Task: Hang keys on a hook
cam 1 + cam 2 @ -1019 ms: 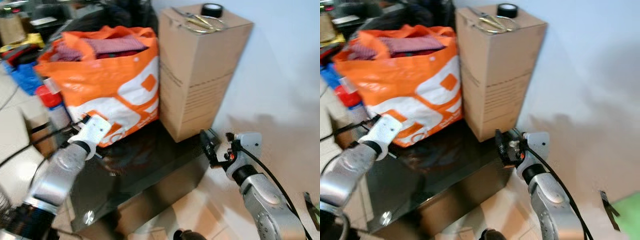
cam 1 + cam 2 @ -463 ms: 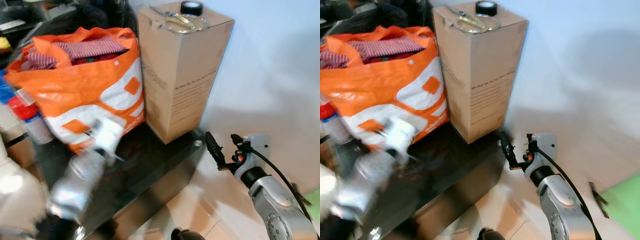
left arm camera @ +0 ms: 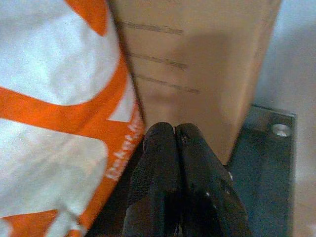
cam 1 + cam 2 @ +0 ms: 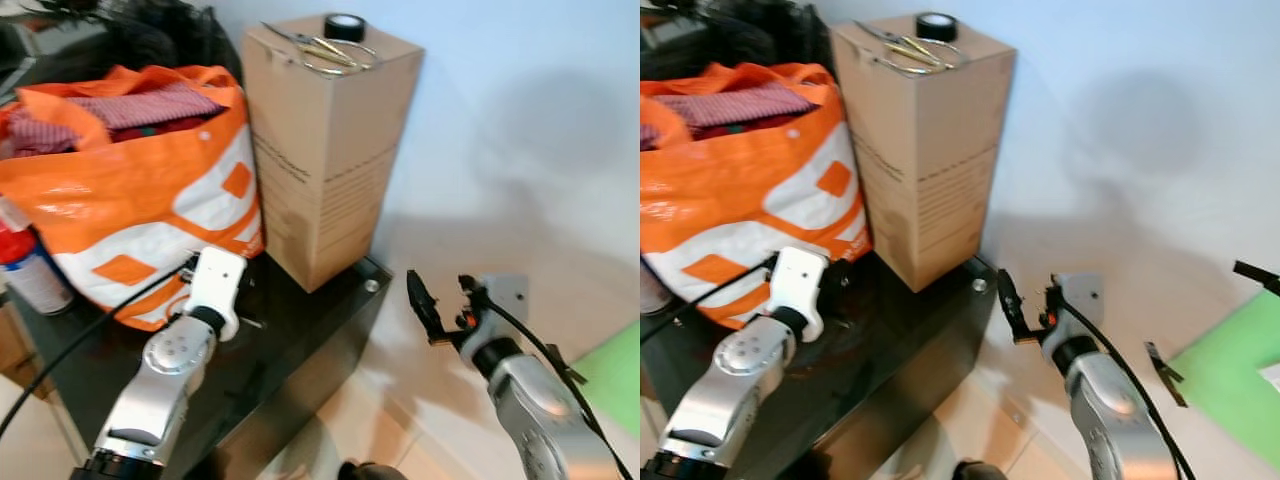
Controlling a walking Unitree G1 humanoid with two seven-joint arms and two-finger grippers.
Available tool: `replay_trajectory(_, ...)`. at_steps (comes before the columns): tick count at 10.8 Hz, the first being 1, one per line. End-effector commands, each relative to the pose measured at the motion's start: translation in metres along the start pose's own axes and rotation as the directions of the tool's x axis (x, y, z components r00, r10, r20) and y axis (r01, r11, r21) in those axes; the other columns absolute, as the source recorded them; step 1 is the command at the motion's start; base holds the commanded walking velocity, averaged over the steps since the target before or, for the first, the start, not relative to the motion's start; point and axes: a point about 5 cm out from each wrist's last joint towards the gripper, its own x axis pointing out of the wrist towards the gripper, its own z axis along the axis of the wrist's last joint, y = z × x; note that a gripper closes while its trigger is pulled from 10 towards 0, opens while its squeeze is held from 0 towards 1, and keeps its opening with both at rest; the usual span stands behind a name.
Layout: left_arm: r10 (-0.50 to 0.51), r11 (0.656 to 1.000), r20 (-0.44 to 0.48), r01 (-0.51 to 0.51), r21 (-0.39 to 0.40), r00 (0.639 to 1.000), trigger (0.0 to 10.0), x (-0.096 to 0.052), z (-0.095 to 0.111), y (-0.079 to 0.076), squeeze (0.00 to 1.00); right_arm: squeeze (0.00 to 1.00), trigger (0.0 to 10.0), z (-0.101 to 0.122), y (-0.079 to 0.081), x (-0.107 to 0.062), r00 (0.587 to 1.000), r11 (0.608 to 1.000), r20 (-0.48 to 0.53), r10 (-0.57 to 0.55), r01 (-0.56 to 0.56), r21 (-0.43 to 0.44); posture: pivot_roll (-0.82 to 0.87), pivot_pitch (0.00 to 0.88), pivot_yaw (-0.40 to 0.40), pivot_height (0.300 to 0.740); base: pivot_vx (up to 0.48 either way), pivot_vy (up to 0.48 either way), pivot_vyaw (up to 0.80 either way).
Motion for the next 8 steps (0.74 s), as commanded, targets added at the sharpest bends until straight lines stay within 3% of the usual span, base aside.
replay_trajectory(1, 0.016, 1.0, 0.01, -0.017, 0.012, 1.0, 10.0, 0.0019, 0.0033, 0.0037, 0.0, 0.0, 10.0, 0.0005, -0.0048, 0.0029, 0.999, 0.999, 0.004, -0.035, 0.035, -0.01, -0.07, 0.0, -0.006, 0.74, 0.0, 0.0, 0.0)
replay_trajectory(4, 0.018, 0.999, 0.012, -0.018, 0.045, 1.0, 10.0, 0.0048, 0.0048, 0.0055, 0.0, 0.0, 10.0, 0.002, -0.005, 0.0075, 0.999, 0.999, 0.016, -0.052, 0.052, -0.016, -0.07, 0.0, 0.004, 0.74, 0.0, 0.0, 0.0)
replay_trajectory(8, 0.017, 0.999, 0.019, -0.018, 0.047, 1.0, 10.0, 0.0088, 0.0068, 0.005, 0.0, 0.0, 10.0, 0.0041, -0.0075, 0.0122, 0.998, 0.998, 0.029, -0.063, 0.064, -0.024, -0.07, 0.0, 0.011, 0.74, -0.24, 0.0, 0.0)
